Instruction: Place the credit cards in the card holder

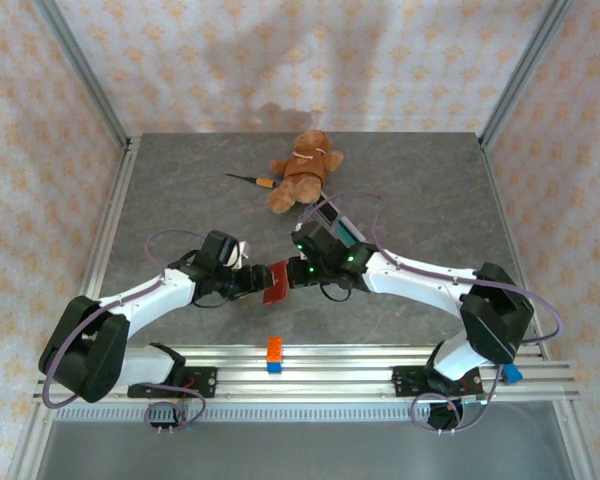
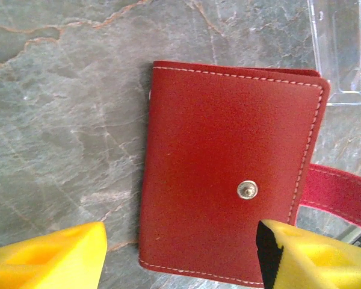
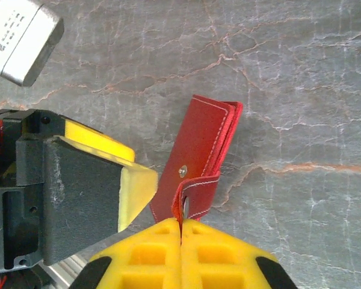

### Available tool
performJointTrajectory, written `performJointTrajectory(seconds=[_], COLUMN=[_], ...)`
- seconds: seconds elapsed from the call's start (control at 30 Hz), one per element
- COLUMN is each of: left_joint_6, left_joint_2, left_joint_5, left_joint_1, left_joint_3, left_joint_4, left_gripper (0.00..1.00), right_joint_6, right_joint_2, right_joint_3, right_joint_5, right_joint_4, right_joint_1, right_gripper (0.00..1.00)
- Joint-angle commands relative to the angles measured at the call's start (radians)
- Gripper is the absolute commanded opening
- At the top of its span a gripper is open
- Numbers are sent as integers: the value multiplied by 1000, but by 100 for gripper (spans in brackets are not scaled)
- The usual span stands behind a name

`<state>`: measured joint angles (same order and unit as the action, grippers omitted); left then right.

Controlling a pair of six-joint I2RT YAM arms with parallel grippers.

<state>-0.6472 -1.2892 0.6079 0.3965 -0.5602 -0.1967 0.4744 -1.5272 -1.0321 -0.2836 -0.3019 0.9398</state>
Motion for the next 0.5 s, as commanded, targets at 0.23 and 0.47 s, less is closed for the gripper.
performJointTrajectory(seconds=[0.23, 0.47], left_joint_6=[-41, 31], left_joint_2=[-31, -52], left_joint_5=[127, 20], left_joint_1=[-10, -13], left_joint_3=[14, -17], left_joint_4=[185, 63], left_gripper=[79, 72], right_joint_6=[-7, -25], right_joint_2=[37, 32], right_joint_3=[-17, -31], right_joint_5=[-74, -75], right_joint_4=[76, 72], right_joint_1=[-1, 0], right_gripper=[0, 0])
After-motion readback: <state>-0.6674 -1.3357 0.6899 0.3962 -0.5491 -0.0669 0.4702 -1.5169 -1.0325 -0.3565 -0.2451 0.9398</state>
